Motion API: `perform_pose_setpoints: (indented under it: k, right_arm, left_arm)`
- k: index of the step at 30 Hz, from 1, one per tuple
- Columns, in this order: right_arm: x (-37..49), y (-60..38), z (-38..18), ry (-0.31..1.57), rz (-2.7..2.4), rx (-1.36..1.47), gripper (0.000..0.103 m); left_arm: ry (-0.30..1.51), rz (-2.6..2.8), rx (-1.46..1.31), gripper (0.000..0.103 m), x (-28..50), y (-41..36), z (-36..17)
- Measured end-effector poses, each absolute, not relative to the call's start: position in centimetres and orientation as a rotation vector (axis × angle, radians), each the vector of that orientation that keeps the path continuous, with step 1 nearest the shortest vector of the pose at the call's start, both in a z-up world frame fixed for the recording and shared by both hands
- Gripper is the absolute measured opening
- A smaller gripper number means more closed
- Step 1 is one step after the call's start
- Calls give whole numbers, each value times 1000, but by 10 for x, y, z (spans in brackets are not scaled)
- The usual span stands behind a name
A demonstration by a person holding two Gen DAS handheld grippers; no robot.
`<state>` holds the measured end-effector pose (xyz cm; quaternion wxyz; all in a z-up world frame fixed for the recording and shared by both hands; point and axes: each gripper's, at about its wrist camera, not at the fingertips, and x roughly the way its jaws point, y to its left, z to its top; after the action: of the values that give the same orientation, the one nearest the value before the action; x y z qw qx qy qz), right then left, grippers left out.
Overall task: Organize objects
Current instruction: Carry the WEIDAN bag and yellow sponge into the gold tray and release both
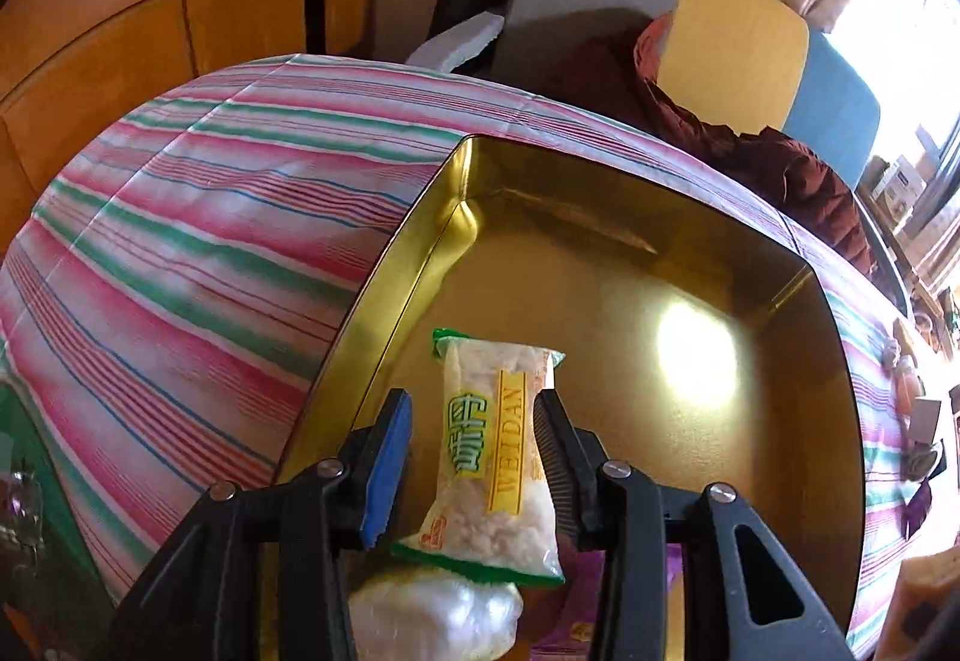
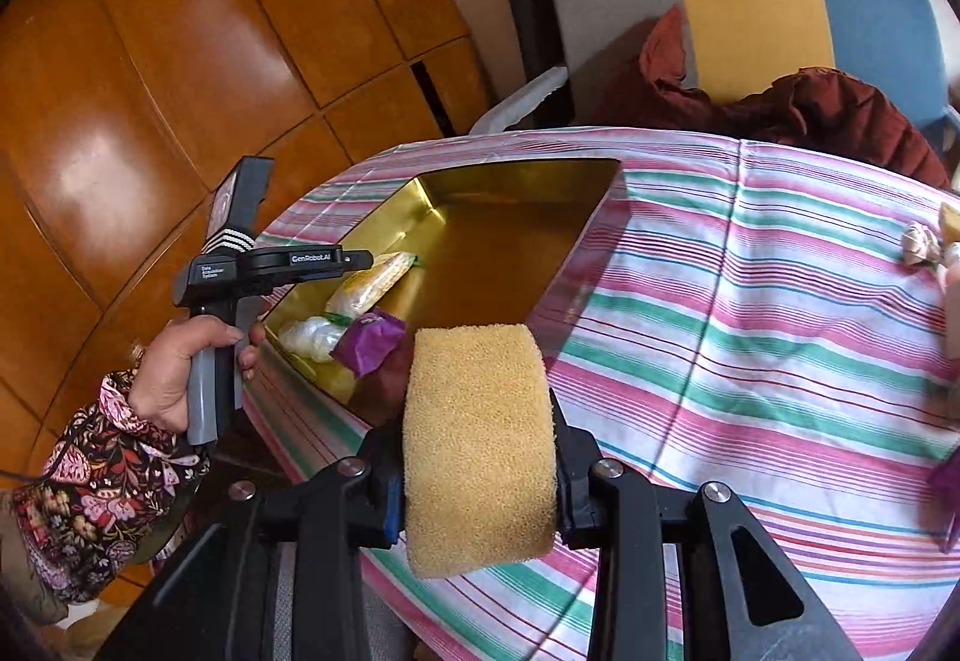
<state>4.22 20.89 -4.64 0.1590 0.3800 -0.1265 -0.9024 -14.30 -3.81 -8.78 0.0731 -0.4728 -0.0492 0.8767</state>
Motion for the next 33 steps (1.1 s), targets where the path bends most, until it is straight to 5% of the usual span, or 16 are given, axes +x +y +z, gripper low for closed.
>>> perform_pose_setpoints:
  k: [8, 27, 29, 33]
  right_arm:
    - [17, 176, -41, -301, -2508, 1085, 36]
    - [-126, 112, -75, -290, -2461, 1365, 38]
    - [-136, 113, -78, -358, -2457, 1372, 52]
    - [-136, 114, -73, -378, -2479, 1333, 63]
  left_arm:
    - [-481, 2750, -1255, 47, -98, -59, -68]
    - [-694, 2899, -1126, 52, -26, -80, -46]
    - [-683, 2889, -1143, 52, -26, -78, -48]
    - [-668, 2854, -1158, 52, -25, -72, -54]
